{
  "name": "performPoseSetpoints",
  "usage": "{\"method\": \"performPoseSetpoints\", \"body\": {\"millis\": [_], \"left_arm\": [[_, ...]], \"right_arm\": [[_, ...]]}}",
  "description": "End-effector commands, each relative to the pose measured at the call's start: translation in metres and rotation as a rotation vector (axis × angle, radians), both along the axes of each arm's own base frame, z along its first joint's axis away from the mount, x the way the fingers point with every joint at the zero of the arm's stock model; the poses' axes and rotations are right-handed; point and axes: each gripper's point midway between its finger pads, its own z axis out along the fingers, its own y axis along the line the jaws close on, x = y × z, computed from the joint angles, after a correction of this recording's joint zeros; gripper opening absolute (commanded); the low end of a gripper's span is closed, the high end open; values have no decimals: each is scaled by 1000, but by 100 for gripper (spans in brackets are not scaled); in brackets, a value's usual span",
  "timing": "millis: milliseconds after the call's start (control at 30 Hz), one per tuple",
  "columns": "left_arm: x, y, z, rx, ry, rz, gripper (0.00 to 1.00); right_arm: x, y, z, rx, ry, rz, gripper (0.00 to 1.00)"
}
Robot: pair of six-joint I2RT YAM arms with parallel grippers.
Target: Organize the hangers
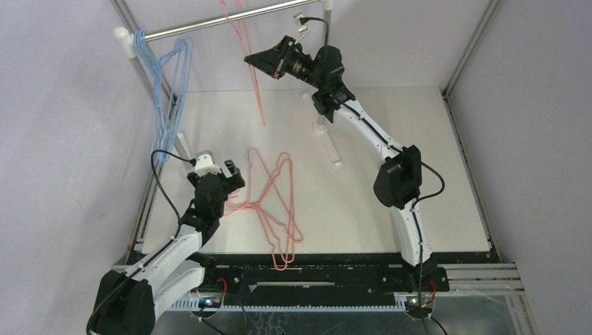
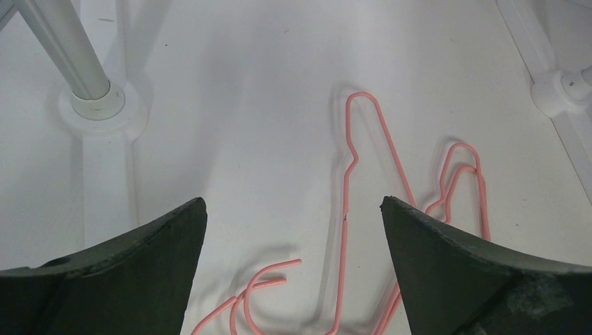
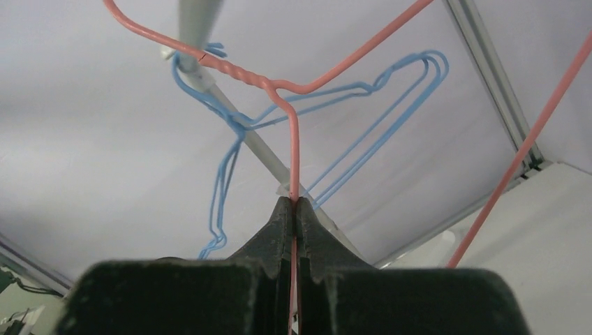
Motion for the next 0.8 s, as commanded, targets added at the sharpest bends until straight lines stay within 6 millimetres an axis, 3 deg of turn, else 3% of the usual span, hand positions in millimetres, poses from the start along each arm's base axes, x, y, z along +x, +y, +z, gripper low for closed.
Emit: {"method": "performPoseSetpoints", "body": {"millis": [0, 300, 567, 600, 700, 767], "left_arm": [[5, -1, 15, -27, -57, -2, 99], [6, -2, 14, -27, -53, -6, 99], [6, -1, 15, -27, -57, -2, 99], [6, -2, 15, -27, -56, -3, 99], [6, -1, 15, -23, -54, -2, 99], [6, -1, 15, -21, -55, -2, 99]], "right_arm": [[-6, 6, 25, 14, -75, -44, 0], [-25, 48, -7, -71, -66, 4, 0], [-23, 59, -36, -124, -15, 33, 0], [-24, 59, -39, -129, -11, 42, 5], [-25, 55, -48, -150, -5, 28, 38], [-30, 48, -47, -162, -29, -6, 47]]}}
